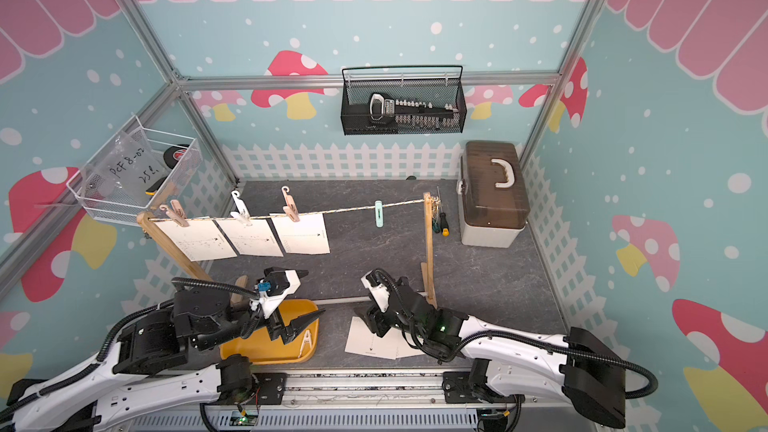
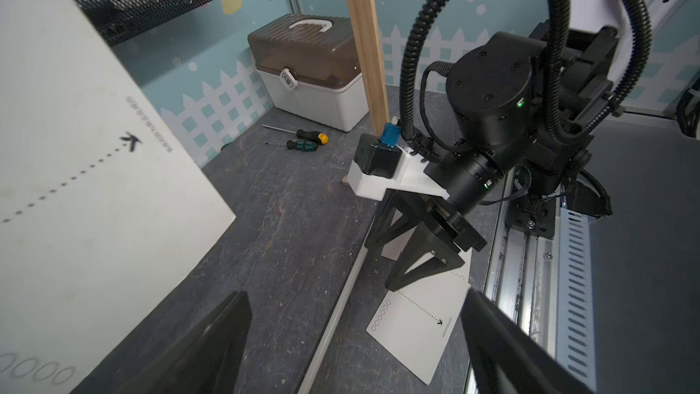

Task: Remove the postcards from the strings
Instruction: Move the clothesline to the center of the board.

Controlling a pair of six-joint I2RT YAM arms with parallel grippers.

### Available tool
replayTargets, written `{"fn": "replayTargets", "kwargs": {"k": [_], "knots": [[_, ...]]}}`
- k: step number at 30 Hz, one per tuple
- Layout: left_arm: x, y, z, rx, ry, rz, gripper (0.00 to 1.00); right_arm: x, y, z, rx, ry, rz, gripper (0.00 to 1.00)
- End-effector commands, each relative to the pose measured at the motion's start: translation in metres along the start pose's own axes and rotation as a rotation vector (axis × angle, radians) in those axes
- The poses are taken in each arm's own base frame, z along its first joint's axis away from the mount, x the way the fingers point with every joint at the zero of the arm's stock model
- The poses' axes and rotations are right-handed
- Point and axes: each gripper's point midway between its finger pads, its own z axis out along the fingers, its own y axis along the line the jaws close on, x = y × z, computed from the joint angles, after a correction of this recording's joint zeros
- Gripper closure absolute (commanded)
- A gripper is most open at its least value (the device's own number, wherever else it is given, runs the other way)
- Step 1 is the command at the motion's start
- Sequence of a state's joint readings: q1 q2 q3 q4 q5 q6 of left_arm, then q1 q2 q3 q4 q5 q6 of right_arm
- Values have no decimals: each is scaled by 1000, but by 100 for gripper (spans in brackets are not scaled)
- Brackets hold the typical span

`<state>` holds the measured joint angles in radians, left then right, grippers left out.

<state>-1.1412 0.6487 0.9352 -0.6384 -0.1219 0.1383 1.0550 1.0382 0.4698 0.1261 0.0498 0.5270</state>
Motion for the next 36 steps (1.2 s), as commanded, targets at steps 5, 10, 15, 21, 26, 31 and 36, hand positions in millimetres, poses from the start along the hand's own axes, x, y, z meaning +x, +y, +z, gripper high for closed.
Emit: {"fn": "replayTargets", "kwargs": {"k": [5, 10, 15, 21, 26, 31, 36], "knots": [[-3, -20, 24, 101, 18, -10, 8, 28, -44, 10, 96, 75, 211, 47], [0, -24, 33, 120, 41, -19, 9, 42, -48, 28, 91, 146, 250, 48], [2, -26, 37, 126, 43, -25, 8, 55, -52, 39, 93, 196, 277, 49], [5, -26, 40, 128, 49, -25, 8, 53, -64, 46, 135, 192, 271, 49], [5, -27, 41, 132, 52, -23, 8, 46, -81, 53, 178, 190, 256, 50], [5, -26, 41, 127, 46, -24, 8, 41, -89, 70, 182, 215, 238, 51], [6, -23, 40, 110, 40, -24, 8, 28, -95, 93, 177, 227, 212, 52]]}}
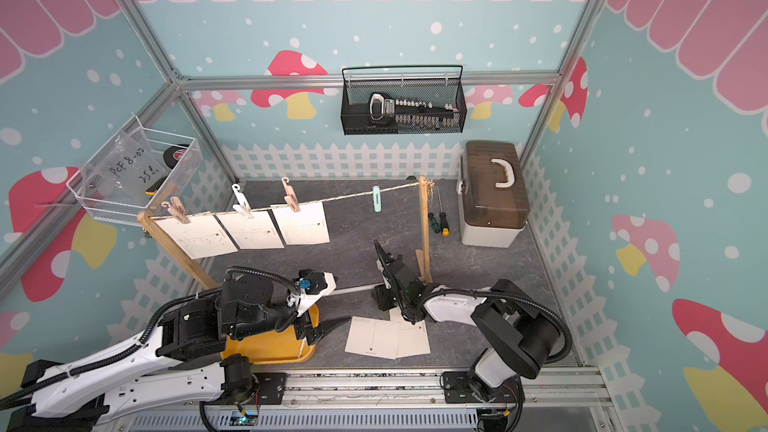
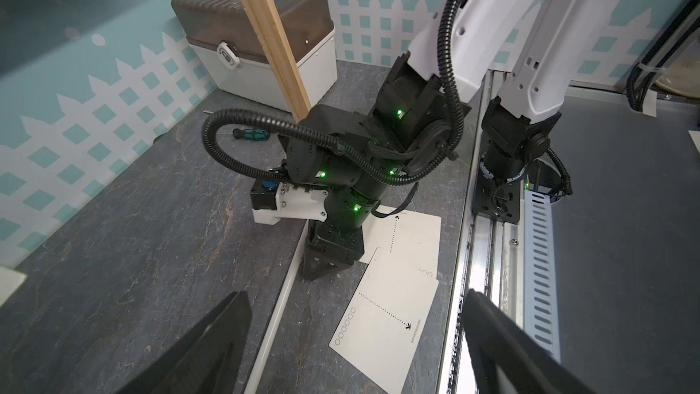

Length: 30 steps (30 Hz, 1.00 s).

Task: Remove the postcards from the strings
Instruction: Move the clothesline to the center of the board.

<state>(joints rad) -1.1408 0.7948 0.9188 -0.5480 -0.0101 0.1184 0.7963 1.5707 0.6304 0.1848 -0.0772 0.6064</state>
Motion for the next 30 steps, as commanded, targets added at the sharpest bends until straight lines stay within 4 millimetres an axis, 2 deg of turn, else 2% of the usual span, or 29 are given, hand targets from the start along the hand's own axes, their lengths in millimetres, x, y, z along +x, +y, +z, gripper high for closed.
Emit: {"fn": "replayTargets", "kwargs": {"k": [1, 10, 12, 14, 17, 20, 24, 26, 30], "knots": [[-2, 3, -2, -18, -25, -9, 8, -24, 5, 10, -16, -32, -36, 52], [-14, 28, -15, -97, -122, -108, 8, -75, -5, 38, -33, -60, -42, 52], [-17, 37, -18, -118, -133, -135, 8, -81, -3, 39, -50, -56, -60, 51], [-20, 48, -22, -150, -146, -165, 8, -85, 3, 32, -72, -66, -91, 50], [-29, 68, -28, -201, -170, -214, 8, -87, 13, 5, -106, -84, -138, 49], [-44, 87, -39, -250, -205, -241, 8, -87, 31, -38, -171, -118, -216, 49], [-64, 101, -51, -268, -216, -238, 8, -81, 76, -96, -376, -118, -372, 50], [-66, 108, -55, -283, -197, -233, 8, -79, 96, -121, -464, -124, -450, 51], [-74, 116, -69, -298, -192, -233, 8, -91, 128, -169, -544, -179, -594, 51]]}}
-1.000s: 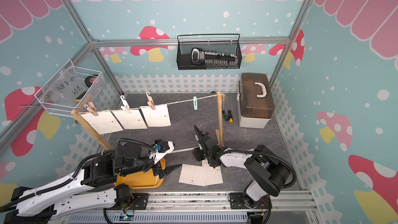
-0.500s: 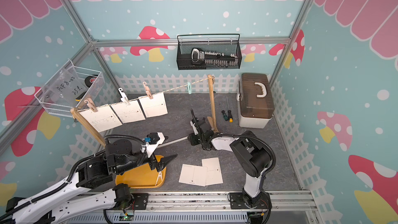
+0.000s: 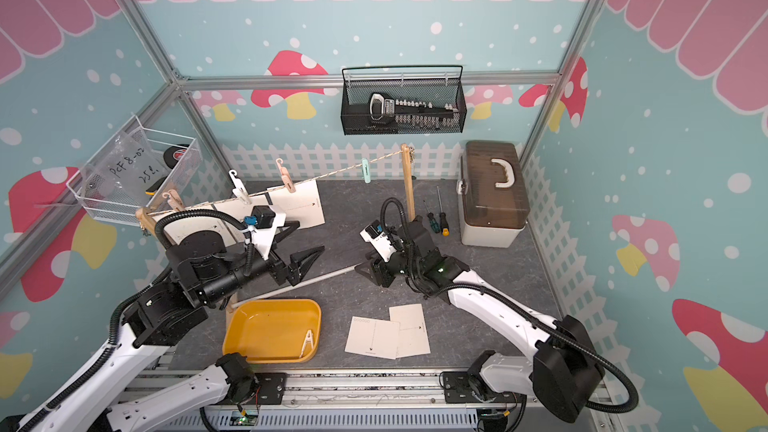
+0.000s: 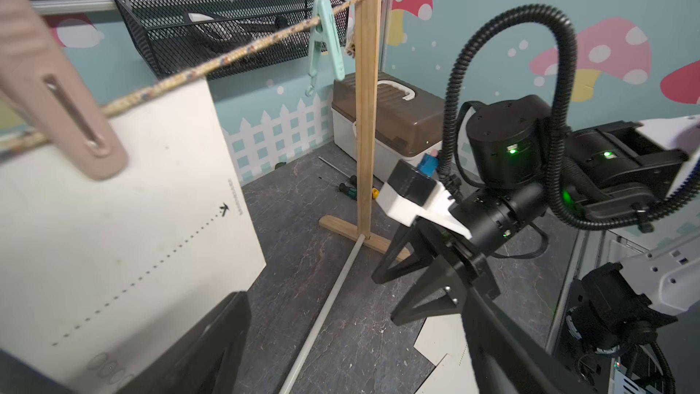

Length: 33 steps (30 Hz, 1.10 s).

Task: Remove the postcards from the strings
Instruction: Move the clothesline to the center of the board, then pinch the postcard on the clothesline.

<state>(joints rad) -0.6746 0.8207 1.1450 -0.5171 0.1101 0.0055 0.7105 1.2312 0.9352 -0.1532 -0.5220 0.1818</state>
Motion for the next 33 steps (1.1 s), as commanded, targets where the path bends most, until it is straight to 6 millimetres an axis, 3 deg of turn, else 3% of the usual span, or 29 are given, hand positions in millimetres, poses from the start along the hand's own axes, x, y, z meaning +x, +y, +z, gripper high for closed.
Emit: {"fn": "replayTargets", "kwargs": {"k": [1, 6, 10, 15, 20, 24, 33], "knots": [[-4, -2, -9, 31, 31, 15, 8, -18, 41, -22, -131, 11, -161, 50], [-19, 6, -24, -26, 15, 57, 8, -99, 71, -64, -120, -217, -405, 50], [-23, 16, -26, -82, 9, 82, 8, -167, 83, -96, -46, -365, -543, 52], [-23, 24, -20, -111, 21, 71, 8, -226, 84, -94, -19, -413, -654, 52], [-12, 37, -15, -139, 48, 32, 9, -257, 84, -65, -109, -379, -707, 49], [-4, 52, -11, -165, 65, -13, 8, -270, 80, -44, -157, -348, -729, 47], [12, 80, 2, -196, 74, -77, 8, -270, 73, -20, -208, -313, -764, 41]]}}
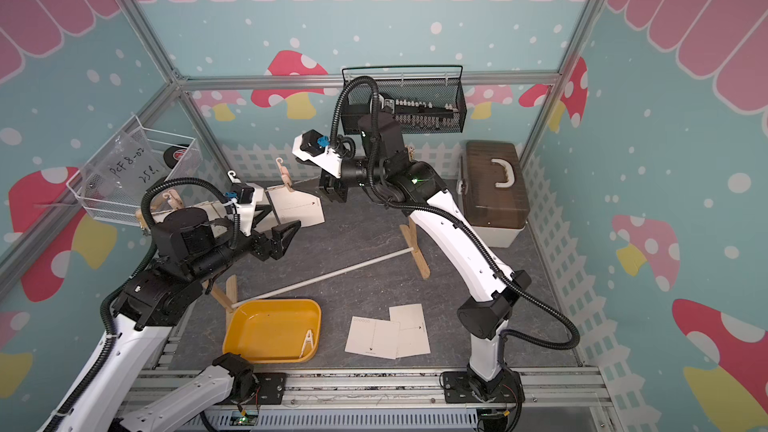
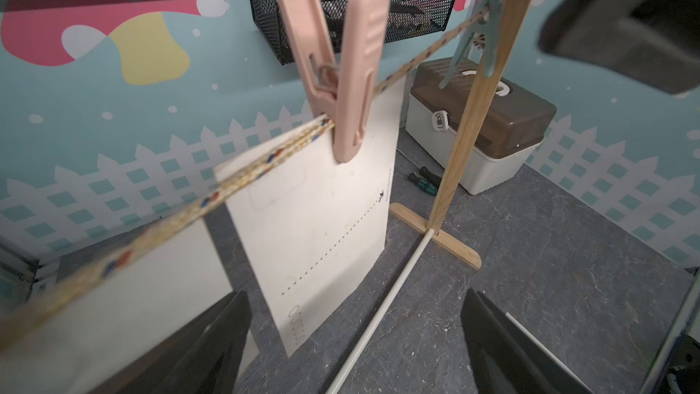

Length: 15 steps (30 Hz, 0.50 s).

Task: Remove the postcards from the strings
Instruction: Pinch the postcard on the clothesline.

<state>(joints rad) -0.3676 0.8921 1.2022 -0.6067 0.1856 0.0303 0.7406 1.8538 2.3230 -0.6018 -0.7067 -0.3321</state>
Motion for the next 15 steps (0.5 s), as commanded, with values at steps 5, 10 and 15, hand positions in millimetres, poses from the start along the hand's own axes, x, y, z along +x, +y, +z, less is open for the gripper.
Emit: {"fn": "replayTargets", "kwargs": {"k": [5, 10, 15], "knots": [[7, 11, 12, 9, -5, -29, 9, -11, 14, -3, -82, -25, -52, 38], [9, 20, 15, -14, -12, -31, 9, 2, 12, 9, -111, -17, -28, 37], [12, 15, 17, 33, -18, -23, 9, 6, 12, 15, -142, -21, -9, 37]]}}
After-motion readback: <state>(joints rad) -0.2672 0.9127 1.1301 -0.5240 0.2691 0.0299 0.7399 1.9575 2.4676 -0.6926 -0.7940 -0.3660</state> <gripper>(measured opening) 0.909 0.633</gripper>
